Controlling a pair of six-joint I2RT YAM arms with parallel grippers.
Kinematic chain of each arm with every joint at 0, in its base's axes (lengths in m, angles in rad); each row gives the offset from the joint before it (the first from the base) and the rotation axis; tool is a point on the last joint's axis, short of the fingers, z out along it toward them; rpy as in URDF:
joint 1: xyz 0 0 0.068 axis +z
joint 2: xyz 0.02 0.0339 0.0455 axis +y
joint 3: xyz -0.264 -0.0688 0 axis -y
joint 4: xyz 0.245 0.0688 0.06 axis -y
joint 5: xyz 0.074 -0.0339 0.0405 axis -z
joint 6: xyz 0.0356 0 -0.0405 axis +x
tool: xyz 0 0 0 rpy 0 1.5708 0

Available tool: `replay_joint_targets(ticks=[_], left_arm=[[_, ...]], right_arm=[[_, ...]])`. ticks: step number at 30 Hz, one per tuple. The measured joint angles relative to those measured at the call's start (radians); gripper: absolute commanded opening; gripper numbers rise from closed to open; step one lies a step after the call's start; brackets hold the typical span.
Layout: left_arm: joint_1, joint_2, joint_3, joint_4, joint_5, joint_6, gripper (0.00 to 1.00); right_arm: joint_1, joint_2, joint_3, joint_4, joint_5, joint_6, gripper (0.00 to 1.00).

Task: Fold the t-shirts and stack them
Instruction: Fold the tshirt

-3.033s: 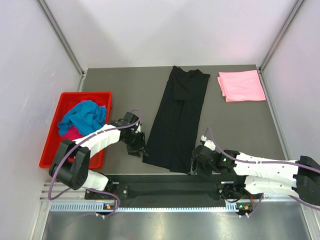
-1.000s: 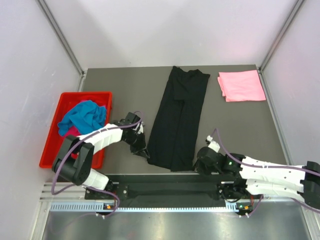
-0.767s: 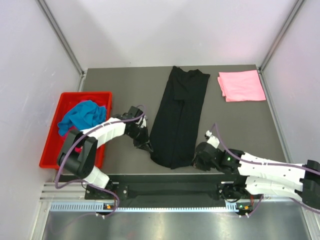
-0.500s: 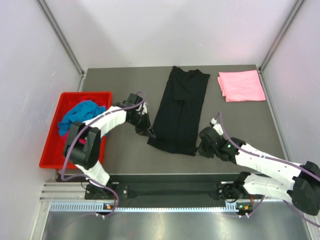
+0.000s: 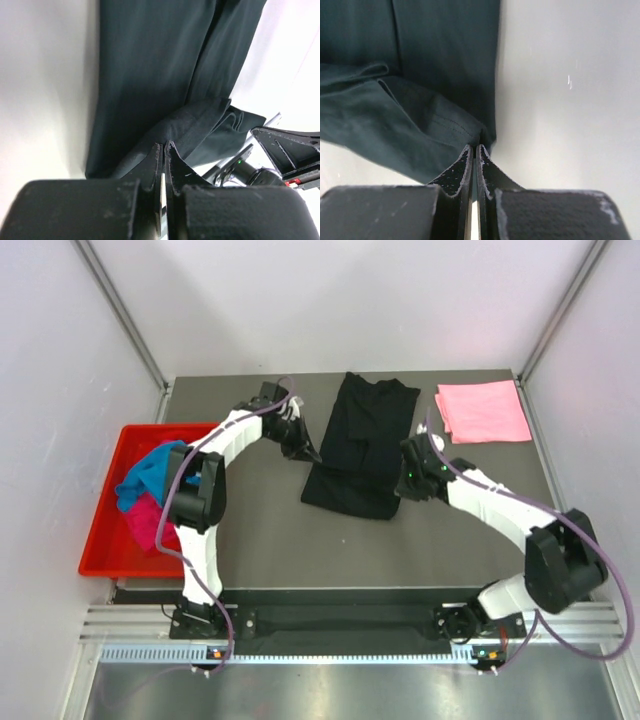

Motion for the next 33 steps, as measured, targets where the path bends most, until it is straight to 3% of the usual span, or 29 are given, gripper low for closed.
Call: replay_joint_targets(ticks=[10, 18, 33], left_arm=[[0.063, 0.248, 0.283, 0.069, 0.132, -0.021, 0.00], [0.078, 0.337, 0.310, 0.176, 0.200, -0.089, 0.00], [0.091, 0.358, 0.313, 0.426, 0.253, -0.235, 0.00]], right_arm=[[-0.121, 0.235, 0.240, 0.018, -0.056, -0.140, 0.00], [-0.174, 0.331, 0.314, 0.037, -0.105, -0.186, 0.00], [-0.241, 0.368, 0.365, 0.073, -0.174, -0.216, 0.00]])
